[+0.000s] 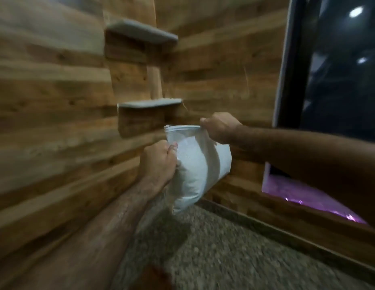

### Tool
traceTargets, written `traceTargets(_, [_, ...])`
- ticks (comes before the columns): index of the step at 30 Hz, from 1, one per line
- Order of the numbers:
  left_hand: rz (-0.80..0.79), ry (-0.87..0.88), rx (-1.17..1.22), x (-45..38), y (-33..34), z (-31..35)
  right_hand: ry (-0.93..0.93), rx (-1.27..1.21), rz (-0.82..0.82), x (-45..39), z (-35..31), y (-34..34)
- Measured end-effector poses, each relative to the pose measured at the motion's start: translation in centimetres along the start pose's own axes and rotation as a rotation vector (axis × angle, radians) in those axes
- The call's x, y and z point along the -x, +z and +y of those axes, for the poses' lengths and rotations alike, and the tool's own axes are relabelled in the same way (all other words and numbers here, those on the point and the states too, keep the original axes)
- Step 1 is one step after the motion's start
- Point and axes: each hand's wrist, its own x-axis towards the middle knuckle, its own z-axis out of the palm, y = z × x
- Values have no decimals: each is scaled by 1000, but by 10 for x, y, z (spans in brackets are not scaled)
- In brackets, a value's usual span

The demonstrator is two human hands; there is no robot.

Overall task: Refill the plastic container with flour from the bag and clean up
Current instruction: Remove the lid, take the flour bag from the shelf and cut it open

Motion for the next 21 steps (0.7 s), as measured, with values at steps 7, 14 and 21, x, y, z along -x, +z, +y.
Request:
traceTargets(7, [-202, -142, -56, 160, 62, -10, -70, 26, -248, 122, -29, 84])
traceTargets(14, [-411, -375, -101, 282, 112, -45, -144, 22, -454, 225, -65, 154])
traceTargets(21, [-542, -516, -68, 387, 120, -85, -282, 28, -593, 297, -103, 196])
